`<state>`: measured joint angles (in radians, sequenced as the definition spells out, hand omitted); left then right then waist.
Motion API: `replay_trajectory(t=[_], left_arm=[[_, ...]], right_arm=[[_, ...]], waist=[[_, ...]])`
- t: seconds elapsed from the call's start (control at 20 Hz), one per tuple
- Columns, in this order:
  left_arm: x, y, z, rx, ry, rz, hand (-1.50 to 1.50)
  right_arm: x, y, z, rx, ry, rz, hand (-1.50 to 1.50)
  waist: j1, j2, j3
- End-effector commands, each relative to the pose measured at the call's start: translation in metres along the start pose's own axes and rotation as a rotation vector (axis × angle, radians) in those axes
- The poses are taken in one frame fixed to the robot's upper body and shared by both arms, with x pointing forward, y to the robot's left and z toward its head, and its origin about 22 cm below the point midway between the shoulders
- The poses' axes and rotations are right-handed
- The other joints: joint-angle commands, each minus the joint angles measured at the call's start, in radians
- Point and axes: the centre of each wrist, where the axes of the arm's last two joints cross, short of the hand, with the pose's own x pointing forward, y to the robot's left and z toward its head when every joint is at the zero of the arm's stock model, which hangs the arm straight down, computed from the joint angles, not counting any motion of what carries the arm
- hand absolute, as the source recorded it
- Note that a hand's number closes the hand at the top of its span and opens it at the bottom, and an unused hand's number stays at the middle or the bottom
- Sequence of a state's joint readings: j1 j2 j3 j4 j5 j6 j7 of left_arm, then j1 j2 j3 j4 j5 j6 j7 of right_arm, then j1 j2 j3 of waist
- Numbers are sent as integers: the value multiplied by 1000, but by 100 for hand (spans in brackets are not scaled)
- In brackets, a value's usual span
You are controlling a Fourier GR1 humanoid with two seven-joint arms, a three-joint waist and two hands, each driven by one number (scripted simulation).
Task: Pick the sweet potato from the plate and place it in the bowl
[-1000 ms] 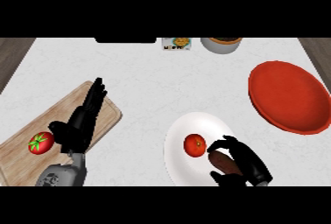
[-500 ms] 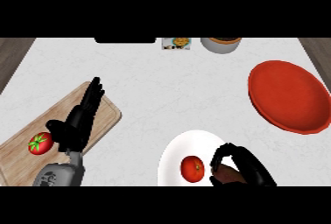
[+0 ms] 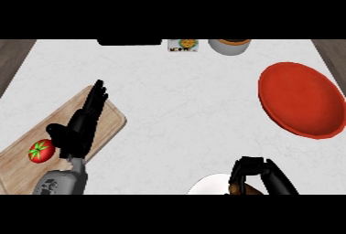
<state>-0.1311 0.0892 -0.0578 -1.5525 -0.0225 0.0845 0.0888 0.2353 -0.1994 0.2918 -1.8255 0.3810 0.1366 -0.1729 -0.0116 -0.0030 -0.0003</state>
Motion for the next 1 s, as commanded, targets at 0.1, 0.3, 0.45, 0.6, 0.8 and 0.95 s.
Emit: replay_trajectory(t=[0.1,0.3,0.45,0.6,0.8,0.95], left_arm=[[10,5,-4,15,-2,6,0],[-2,6,3,-4,-5,-10,0],[-11,-11,3,-9,9,16,0],[5,0,-6,5,6,-2,0],[-12,1,-5,-14,-14,-11,0],[-7,-20,4,-19,-1,7,0]], right_arm=[[55,-23,15,-161,-194,65,150],[102,-34,30,-270,-236,144,150],[119,-55,32,-298,-189,216,150],[144,-74,32,-357,-152,261,150],[165,-82,-2,-405,-115,261,150],[179,-97,-15,-430,-101,239,150]], waist=[[-1,-1,0],[0,-1,-1],[6,2,-1],[10,3,-1],[19,5,-2],[19,3,-1]])
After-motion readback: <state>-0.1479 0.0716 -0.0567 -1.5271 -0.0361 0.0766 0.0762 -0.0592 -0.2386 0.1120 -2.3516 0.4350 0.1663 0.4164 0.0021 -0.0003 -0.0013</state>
